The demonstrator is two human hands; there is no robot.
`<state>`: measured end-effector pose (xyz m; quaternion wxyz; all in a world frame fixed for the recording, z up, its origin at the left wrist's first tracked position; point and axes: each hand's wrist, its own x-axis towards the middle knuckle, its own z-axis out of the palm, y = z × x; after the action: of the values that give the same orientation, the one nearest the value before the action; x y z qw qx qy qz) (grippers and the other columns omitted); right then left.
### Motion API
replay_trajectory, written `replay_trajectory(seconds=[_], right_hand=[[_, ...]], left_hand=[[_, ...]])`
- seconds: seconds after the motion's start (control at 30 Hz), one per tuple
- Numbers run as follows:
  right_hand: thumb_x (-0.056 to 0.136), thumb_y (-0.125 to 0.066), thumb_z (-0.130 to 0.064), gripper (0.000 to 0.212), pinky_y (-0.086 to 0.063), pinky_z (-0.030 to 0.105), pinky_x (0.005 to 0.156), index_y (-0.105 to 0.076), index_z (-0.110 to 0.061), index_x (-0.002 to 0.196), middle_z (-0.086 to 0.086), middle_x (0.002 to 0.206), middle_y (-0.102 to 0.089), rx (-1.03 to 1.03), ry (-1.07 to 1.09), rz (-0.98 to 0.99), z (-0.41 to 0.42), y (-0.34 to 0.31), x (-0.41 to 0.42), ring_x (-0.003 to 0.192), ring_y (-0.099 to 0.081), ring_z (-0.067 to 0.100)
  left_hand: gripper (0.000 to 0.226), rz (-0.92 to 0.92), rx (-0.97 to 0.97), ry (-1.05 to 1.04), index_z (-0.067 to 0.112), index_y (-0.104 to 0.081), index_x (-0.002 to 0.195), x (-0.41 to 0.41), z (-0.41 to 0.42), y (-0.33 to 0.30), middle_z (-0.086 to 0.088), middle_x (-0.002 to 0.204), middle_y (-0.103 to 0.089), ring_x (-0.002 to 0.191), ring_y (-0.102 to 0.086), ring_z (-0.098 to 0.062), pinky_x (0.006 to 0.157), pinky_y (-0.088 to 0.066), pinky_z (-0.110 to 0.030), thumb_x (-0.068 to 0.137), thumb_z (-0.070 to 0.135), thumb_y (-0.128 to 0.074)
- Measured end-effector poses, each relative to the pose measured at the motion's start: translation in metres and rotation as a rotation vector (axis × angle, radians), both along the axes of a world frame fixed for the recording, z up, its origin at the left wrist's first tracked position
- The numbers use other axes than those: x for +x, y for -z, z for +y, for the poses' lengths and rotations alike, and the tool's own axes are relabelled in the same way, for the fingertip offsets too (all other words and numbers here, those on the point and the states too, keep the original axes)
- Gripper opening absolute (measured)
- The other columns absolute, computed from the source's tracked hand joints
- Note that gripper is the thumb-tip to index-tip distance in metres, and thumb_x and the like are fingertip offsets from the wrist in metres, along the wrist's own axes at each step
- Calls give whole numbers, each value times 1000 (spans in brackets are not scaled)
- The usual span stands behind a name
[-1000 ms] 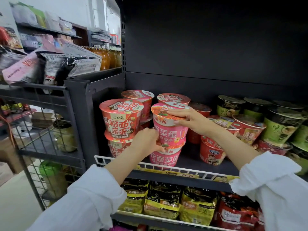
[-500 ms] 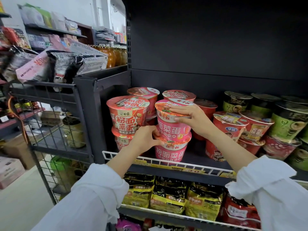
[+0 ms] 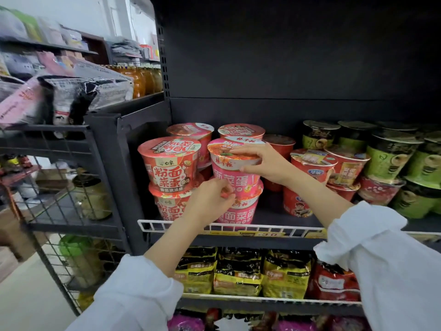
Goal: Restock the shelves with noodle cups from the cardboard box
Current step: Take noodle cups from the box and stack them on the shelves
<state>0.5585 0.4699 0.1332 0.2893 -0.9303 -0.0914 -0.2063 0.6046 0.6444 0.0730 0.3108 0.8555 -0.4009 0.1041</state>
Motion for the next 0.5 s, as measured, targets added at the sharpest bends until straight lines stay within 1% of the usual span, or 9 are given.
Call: replay_trajectory(seconds=[0.07, 0.1, 0.17, 0.2, 0.23, 0.3, 0.37, 0.43, 0.5], right_hand=[[84, -67, -18, 43, -33, 11, 104, -59, -27, 126, -17, 128, -54, 70, -7, 57, -4, -3, -9, 124, -43, -2], [86, -66, -18, 42, -32, 10, 103, -59, -28, 126, -15, 130, -53, 116, 1, 63, -10, -5, -14, 125, -42, -1], [88, -63, -17, 36, -33, 21, 109, -62, -25, 123, -7, 133, -56, 154, 79, 6, -28, -8, -22, 126, -46, 6], [88, -62, -15, 34, -32, 22, 109, -64, -23, 120, -3, 132, -57, 119, 156, -32, -40, -9, -25, 125, -48, 9], [87, -62, -12, 33, -32, 18, 105, -65, -20, 119, -1, 130, -59, 53, 249, -55, -53, -10, -28, 123, -50, 12], [86, -61, -11, 32, -34, 18, 98, -66, -16, 118, 3, 128, -60, -65, 400, -31, -79, -9, -32, 120, -53, 17], [87, -61, -17, 32, -37, 24, 99, -65, -14, 119, 5, 128, -60, -139, 443, 53, -100, -7, -35, 119, -55, 20], [89, -60, -23, 33, -40, 30, 102, -64, -13, 121, 6, 129, -60, -175, 421, 108, -116, -6, -36, 119, -55, 21], [90, -59, -22, 34, -41, 29, 99, -62, -13, 123, 5, 131, -58, -187, 410, 114, -127, -11, -34, 119, -55, 22]], left_hand=[[15, -28, -18, 38, 15, -64, 100, -6, -10, -2, 3, 102, -64, 93, -59, -11, 83, -52, -31, 91, 23, -56], [17, -30, -26, 63, 13, -64, 104, -9, -17, -2, 1, 104, -63, 96, -58, -13, 86, -51, -32, 92, 20, -54], [20, -23, -16, 120, 10, -62, 110, -14, -32, -2, -3, 108, -61, 103, -56, -17, 90, -46, -31, 92, 16, -53], [22, -14, -1, 151, 9, -61, 112, -16, -40, 0, -5, 111, -60, 105, -54, -19, 92, -44, -28, 92, 14, -53], [24, 0, 14, 181, 9, -60, 115, -18, -50, 1, -6, 113, -59, 108, -53, -19, 93, -41, -24, 92, 13, -53], [28, 33, 46, 214, 9, -56, 121, -21, -69, 2, -7, 120, -57, 112, -52, -18, 94, -37, -22, 94, 12, -51], [31, 73, 69, 189, 9, -52, 126, -22, -92, 1, -7, 125, -54, 117, -50, -19, 99, -39, -26, 95, 11, -48], [34, 170, 61, 157, 9, -49, 129, -25, -117, -1, -8, 130, -50, 122, -49, -20, 102, -40, -30, 96, 10, -46], [35, 390, -16, 143, 7, -47, 131, -26, -143, -4, -8, 132, -51, 123, -50, -21, 101, -39, -26, 96, 5, -43]])
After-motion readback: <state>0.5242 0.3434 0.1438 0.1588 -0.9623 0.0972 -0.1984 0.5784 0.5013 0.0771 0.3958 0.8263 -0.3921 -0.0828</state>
